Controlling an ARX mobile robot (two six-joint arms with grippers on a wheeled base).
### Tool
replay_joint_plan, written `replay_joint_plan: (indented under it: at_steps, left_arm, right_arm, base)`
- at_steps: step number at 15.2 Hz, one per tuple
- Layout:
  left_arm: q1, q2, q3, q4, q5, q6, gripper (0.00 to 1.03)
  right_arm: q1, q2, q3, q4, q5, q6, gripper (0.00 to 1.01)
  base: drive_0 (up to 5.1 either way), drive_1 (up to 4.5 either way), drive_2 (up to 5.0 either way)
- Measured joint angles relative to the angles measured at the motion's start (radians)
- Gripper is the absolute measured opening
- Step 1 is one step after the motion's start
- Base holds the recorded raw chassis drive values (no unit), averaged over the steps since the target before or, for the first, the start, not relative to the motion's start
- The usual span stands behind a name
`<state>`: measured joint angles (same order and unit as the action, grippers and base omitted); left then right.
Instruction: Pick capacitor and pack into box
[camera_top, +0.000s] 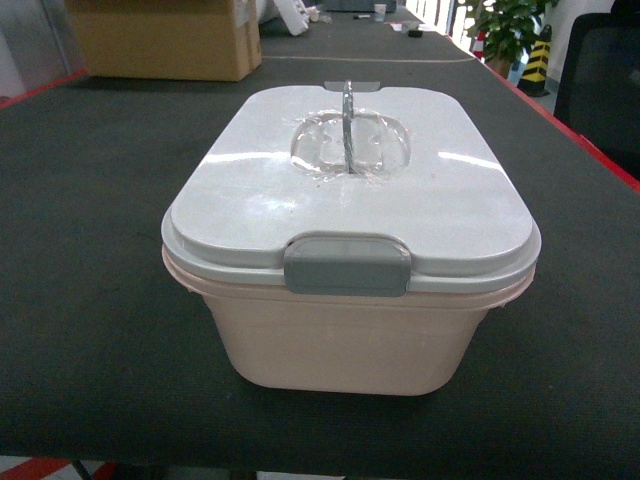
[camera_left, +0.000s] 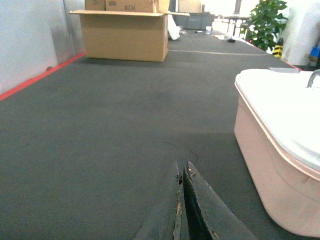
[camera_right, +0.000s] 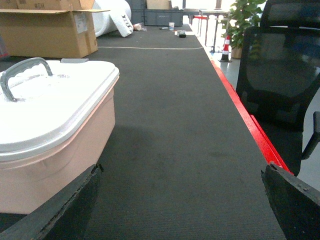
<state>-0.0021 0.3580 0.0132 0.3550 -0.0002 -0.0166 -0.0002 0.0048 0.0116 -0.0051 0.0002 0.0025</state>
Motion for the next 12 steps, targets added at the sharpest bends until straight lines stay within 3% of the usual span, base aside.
replay_joint_plan:
  at_steps: [10, 11, 12]
  left_arm:
    - [0.0, -0.195, 0.0, -0.194, 0.0, 0.0, 0.02]
    - [0.0, -0.283, 0.0, -0.334, 0.002, 0.001, 0.02]
    - [0.0, -0.348, 0.001, -0.34, 0.003, 0.001, 0.02]
  right_arm:
    - [0.0, 0.0, 0.0, 0.0, 0.0, 0.0, 0.98]
    - [0.0, 0.0, 0.0, 0.0, 0.0, 0.0, 0.98]
    - [0.0, 0.0, 0.0, 0.0, 0.0, 0.0, 0.98]
  base:
    - [0.0, 0.0, 0.0]
    - [0.0, 0.0, 0.0]
    - [0.0, 0.0, 0.0]
